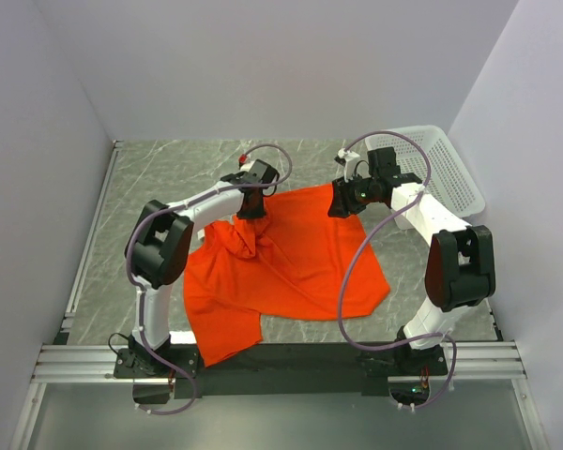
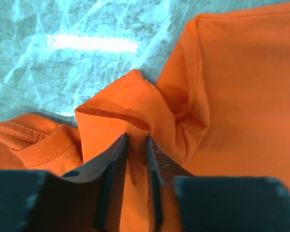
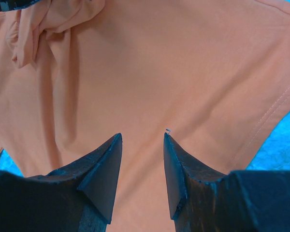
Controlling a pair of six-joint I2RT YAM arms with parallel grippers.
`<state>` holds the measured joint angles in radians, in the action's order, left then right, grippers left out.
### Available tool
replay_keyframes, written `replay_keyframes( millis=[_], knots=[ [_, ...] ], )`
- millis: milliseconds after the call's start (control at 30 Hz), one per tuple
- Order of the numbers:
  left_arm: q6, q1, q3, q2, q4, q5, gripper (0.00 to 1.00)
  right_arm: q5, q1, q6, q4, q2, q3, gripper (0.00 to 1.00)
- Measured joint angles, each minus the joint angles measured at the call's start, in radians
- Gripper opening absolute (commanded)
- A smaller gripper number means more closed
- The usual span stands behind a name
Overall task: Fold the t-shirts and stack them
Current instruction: Flatten the tshirt out
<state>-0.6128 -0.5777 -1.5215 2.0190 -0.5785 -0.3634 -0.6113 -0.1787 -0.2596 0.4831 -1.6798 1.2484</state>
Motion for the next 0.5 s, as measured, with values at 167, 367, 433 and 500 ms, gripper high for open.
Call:
replay_keyframes(
  millis=[167, 367, 433, 500],
  knots=[
    [0.019, -0.005, -0.002, 0.002, -0.018, -0.028, 0.16, 0.000, 0.000, 0.000, 0.000, 0.000, 0.000, 0.47],
    [0.040, -0.011, -0.002, -0.001, -0.025, -0.043, 0.10, -0.001, 0.000, 0.000, 0.001, 0.000, 0.000, 0.47],
    [0.050, -0.013, -0.001, -0.008, -0.027, -0.040, 0.10, 0.000, 0.000, -0.003, 0.002, 0.000, 0.000, 0.47],
    [0.056, -0.014, 0.007, -0.032, -0.024, -0.027, 0.10, 0.000, 0.000, -0.005, 0.003, 0.000, 0.000, 0.47]
  ],
)
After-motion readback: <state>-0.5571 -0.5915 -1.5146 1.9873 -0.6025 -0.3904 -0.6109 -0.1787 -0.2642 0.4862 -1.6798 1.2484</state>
